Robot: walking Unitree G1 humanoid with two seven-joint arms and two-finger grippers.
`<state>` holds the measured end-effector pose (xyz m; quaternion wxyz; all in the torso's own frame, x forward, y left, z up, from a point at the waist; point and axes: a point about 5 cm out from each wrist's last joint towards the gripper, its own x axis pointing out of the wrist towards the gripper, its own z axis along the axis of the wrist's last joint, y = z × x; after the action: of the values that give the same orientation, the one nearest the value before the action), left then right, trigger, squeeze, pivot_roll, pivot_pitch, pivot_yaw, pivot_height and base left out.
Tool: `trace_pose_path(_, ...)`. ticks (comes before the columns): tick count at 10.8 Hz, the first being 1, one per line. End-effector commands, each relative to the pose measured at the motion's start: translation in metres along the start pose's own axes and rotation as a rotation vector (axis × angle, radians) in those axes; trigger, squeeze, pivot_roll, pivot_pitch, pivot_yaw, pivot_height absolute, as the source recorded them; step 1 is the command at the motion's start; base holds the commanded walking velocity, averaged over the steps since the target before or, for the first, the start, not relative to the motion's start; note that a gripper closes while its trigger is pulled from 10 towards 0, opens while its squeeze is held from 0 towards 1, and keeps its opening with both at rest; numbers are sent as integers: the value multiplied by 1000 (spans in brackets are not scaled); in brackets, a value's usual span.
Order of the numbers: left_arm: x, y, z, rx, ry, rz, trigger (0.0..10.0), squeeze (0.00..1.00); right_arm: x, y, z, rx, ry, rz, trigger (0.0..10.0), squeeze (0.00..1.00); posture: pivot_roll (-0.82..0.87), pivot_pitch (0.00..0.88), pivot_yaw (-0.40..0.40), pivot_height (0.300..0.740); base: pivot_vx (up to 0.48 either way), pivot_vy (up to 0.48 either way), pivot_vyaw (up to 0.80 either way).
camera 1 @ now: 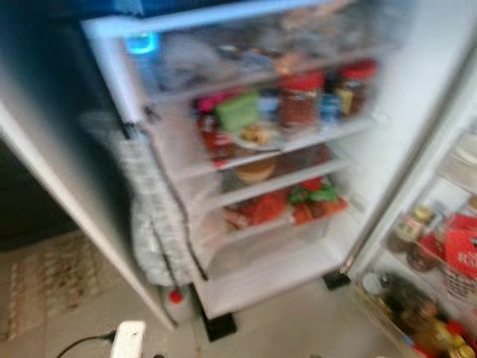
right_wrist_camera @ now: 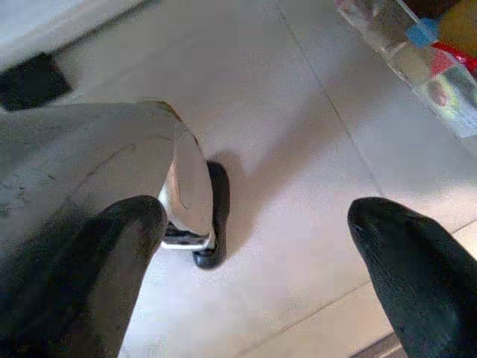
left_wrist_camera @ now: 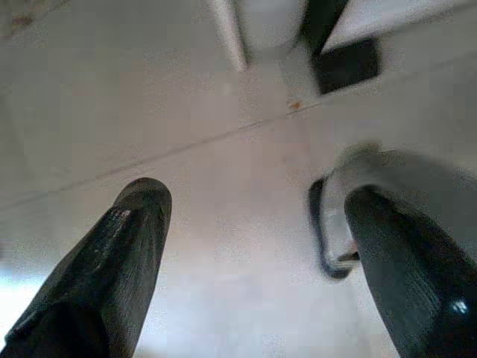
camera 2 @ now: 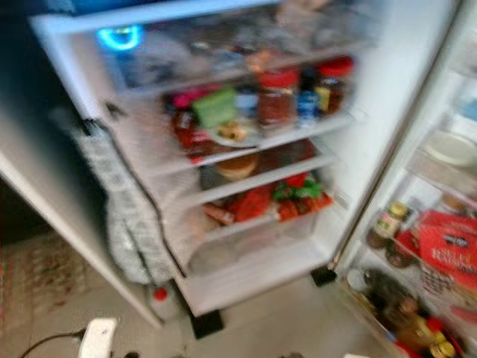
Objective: Restocking fridge
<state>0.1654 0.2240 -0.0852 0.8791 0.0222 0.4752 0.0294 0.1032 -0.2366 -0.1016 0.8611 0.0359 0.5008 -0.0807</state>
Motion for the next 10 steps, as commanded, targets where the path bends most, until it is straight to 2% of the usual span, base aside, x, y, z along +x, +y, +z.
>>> trace_pose_path(1, 1, -4, 1, 14, 7, -12, 10000, 0, 2, 14, 1, -3, -4, 54, 10000, 0, -27, 0, 82, 685, 0, 285, 0)
trace_pose_path(7, 1, -4, 1, 14, 7, -12, 10000, 0, 2, 14, 1, -3, -4, 54, 10000, 0, -27, 0, 82, 685, 0, 285, 0)
trace_pose_path(10, 1, -7, 2, 16, -1, -14, 10000, 0, 2, 12, 1, -25, 10, 41, 10000, 0, -24, 0, 80, 725, 0, 286, 0)
